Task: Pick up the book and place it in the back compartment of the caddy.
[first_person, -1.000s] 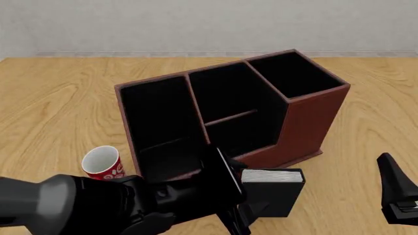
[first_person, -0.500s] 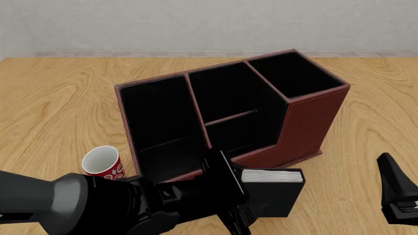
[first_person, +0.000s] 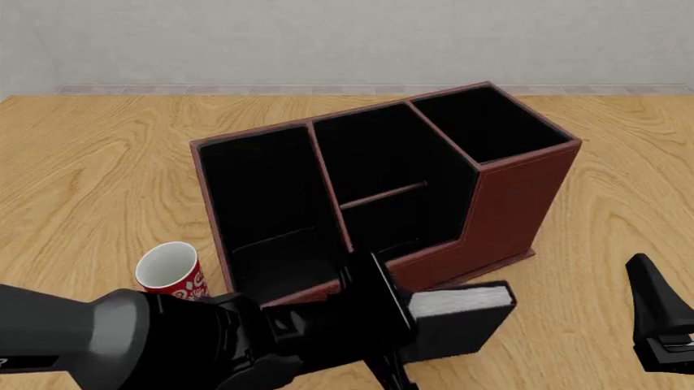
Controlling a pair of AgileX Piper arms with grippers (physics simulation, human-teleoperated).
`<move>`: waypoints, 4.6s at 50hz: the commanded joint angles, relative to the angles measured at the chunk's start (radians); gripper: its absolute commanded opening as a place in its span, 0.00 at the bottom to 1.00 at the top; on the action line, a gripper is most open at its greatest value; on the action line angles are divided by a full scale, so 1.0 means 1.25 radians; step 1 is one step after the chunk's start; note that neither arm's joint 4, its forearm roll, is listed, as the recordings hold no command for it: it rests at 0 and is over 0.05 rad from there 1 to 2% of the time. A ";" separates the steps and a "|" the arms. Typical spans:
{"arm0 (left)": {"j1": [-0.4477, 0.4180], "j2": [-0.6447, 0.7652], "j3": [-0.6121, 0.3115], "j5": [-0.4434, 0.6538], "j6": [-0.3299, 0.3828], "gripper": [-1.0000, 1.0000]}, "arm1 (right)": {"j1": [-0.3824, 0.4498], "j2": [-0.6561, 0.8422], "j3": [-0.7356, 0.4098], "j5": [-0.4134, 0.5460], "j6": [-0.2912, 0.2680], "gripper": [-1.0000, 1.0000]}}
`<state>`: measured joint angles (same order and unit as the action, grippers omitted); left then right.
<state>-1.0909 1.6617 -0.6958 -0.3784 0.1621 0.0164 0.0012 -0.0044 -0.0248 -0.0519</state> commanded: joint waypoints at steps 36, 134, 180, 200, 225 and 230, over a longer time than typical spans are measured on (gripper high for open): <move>-0.017 -0.131 0.037 -0.010 -0.046 0.00 | 0.000 0.000 0.000 0.000 0.000 1.00; 0.144 -0.221 -0.179 0.290 0.044 0.00 | 0.000 0.000 0.000 0.000 0.000 1.00; 0.196 -0.114 -0.161 0.211 0.009 0.00 | 0.000 0.000 0.000 0.000 0.000 1.00; 0.200 -0.094 -0.133 0.180 -0.006 0.00 | 0.000 0.000 0.000 0.000 0.000 1.00; 0.203 -0.086 -0.130 0.172 0.000 1.00 | 0.000 0.000 0.000 0.001 0.000 1.00; 0.206 -0.090 -0.129 0.172 -0.002 1.00 | 0.000 0.000 0.000 0.000 0.000 1.00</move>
<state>-0.8378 1.5514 -0.8570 -0.1594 0.1556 0.0164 0.0012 -0.0045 -0.0248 -0.0519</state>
